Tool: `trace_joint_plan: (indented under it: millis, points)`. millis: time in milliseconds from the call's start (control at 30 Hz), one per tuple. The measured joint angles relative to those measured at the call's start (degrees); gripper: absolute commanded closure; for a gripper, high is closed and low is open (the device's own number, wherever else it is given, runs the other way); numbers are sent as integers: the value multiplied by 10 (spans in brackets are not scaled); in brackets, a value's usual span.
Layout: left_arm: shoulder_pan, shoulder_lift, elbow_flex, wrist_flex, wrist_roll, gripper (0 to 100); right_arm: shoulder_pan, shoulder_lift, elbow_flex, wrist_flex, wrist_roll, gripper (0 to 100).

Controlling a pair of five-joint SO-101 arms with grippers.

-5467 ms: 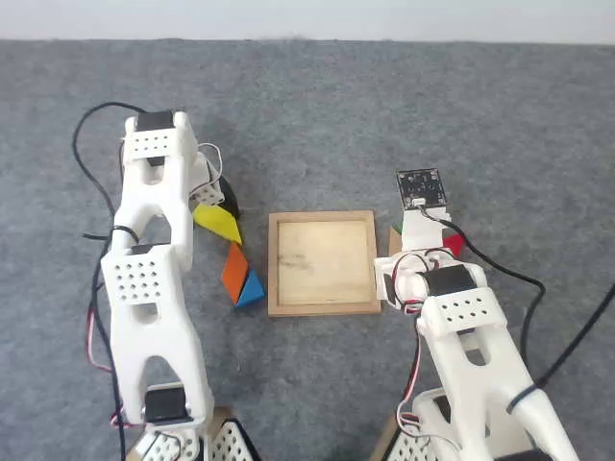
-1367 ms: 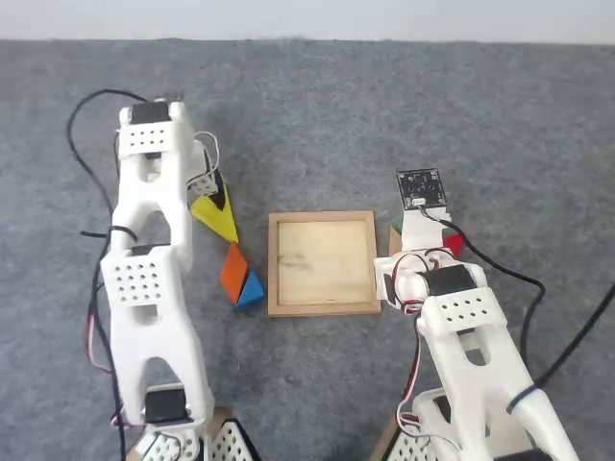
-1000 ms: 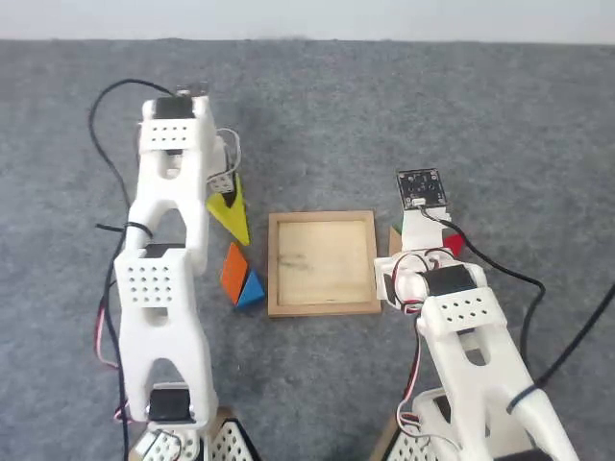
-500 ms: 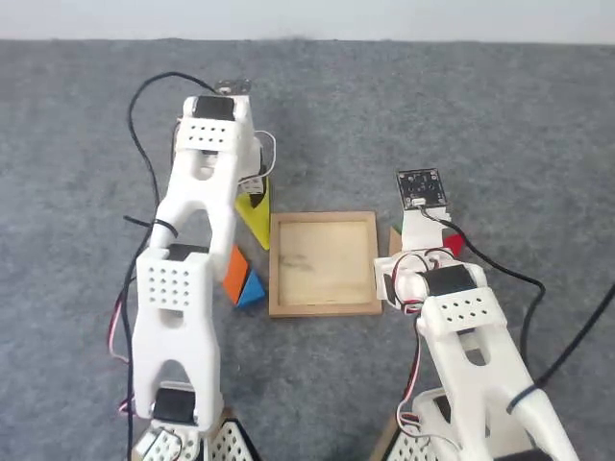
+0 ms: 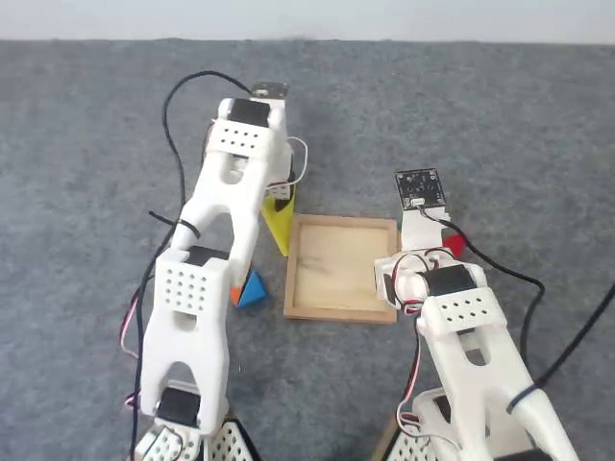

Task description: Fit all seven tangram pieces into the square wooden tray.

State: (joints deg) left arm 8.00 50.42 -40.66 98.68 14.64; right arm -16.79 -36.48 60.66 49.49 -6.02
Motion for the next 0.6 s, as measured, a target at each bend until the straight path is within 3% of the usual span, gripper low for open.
trace_joint_plan:
  millis: [600]
  points:
    - [78, -31, 19, 0, 1, 913, 23, 0, 0, -1, 0, 680]
